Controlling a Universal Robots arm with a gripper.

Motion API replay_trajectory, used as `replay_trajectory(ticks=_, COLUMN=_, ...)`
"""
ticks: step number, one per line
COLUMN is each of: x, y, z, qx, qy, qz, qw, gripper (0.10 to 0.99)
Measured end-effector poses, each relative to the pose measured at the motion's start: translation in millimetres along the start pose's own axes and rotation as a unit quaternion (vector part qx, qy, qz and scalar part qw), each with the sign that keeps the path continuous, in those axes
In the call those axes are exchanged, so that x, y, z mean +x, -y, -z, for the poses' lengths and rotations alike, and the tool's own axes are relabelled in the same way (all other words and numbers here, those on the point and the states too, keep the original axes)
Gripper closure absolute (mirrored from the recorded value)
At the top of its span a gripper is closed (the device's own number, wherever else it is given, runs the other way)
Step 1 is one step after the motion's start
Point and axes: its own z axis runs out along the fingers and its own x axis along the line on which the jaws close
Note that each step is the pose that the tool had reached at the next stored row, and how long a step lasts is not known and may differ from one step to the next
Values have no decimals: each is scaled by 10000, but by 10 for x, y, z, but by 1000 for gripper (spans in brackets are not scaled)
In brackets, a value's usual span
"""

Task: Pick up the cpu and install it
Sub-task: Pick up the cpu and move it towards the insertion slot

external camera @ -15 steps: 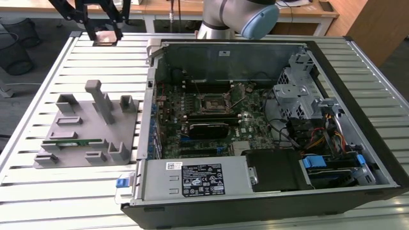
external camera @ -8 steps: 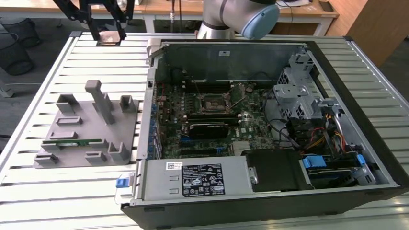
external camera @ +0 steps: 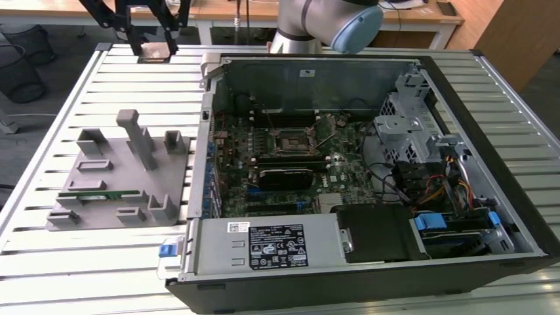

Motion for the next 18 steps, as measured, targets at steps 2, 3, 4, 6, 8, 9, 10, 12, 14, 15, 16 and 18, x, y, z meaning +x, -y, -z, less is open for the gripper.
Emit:
replay_trajectory(ticks=2, x=-18, y=1, z=0, qx=0, qy=0, qz=0, qw=10000, gripper=557)
replay_trajectory(ticks=3, x=-27, y=1, z=0, qx=0, qy=0, qz=0, qw=10000, gripper=557)
replay_trajectory(ticks=4, x=-37, y=2, z=0, qx=0, qy=0, qz=0, qw=10000, gripper=557)
replay_trajectory(ticks=6, x=-56, y=2, z=0, qx=0, qy=0, qz=0, qw=10000, gripper=557)
replay_trajectory(ticks=8, x=-73, y=3, z=1, qx=0, qy=0, qz=0, qw=10000, gripper=557)
replay_trajectory(ticks=9, x=-82, y=3, z=0, qx=0, qy=0, qz=0, qw=10000, gripper=557)
replay_trajectory(ticks=10, x=-90, y=3, z=0, qx=0, qy=0, qz=0, qw=10000, gripper=557)
replay_trajectory(ticks=12, x=-108, y=4, z=1, qx=0, qy=0, qz=0, qw=10000, gripper=557)
replay_trajectory(ticks=14, x=-127, y=4, z=1, qx=0, qy=0, qz=0, qw=10000, gripper=557)
replay_trajectory(ticks=15, x=-136, y=4, z=1, qx=0, qy=0, qz=0, qw=10000, gripper=557)
replay_trajectory(ticks=16, x=-145, y=5, z=1, qx=0, qy=0, qz=0, qw=10000, gripper=557)
replay_trajectory(ticks=18, x=-164, y=6, z=1, qx=0, qy=0, qz=0, qw=10000, gripper=557)
